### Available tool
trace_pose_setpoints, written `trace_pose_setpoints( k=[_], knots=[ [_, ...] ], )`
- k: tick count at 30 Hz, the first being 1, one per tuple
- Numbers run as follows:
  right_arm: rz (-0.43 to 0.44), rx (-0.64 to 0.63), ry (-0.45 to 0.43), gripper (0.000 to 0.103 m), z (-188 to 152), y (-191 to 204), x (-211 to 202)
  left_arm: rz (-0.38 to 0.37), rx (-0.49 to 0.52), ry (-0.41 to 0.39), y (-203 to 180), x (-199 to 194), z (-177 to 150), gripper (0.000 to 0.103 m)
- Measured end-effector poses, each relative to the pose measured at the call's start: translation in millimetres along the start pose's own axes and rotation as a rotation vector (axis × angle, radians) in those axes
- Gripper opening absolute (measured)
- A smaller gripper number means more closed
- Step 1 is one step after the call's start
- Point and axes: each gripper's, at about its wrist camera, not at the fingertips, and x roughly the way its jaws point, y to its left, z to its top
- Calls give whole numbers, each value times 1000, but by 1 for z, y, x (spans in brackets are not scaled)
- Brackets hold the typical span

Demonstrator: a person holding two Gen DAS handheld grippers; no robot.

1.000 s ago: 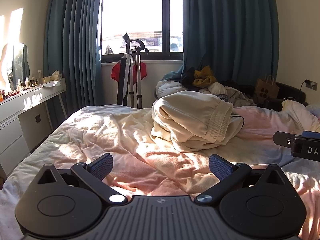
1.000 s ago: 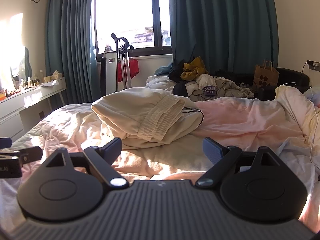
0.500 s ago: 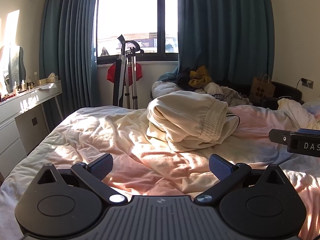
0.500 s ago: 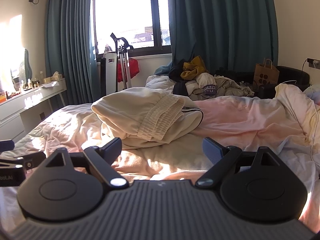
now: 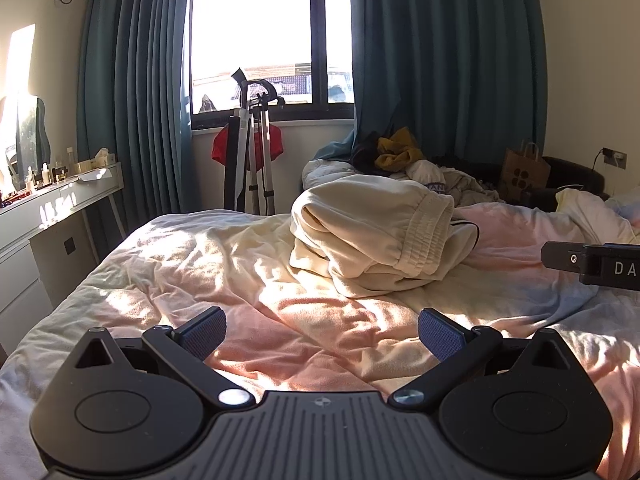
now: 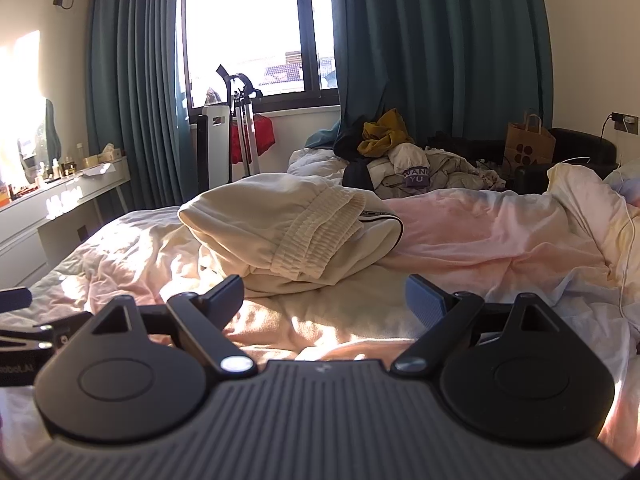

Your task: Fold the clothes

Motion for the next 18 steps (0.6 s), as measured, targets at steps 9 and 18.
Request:
trace_pose_setpoints(
  k=[9, 18],
  knots=[
    [-80, 29, 21, 89, -2, -11, 0, -16, 50, -25, -29, 22, 14, 102],
    [-108, 113, 14, 89, -3, -36, -1, -51, 140, -26, -103, 132, 47, 98]
  ],
)
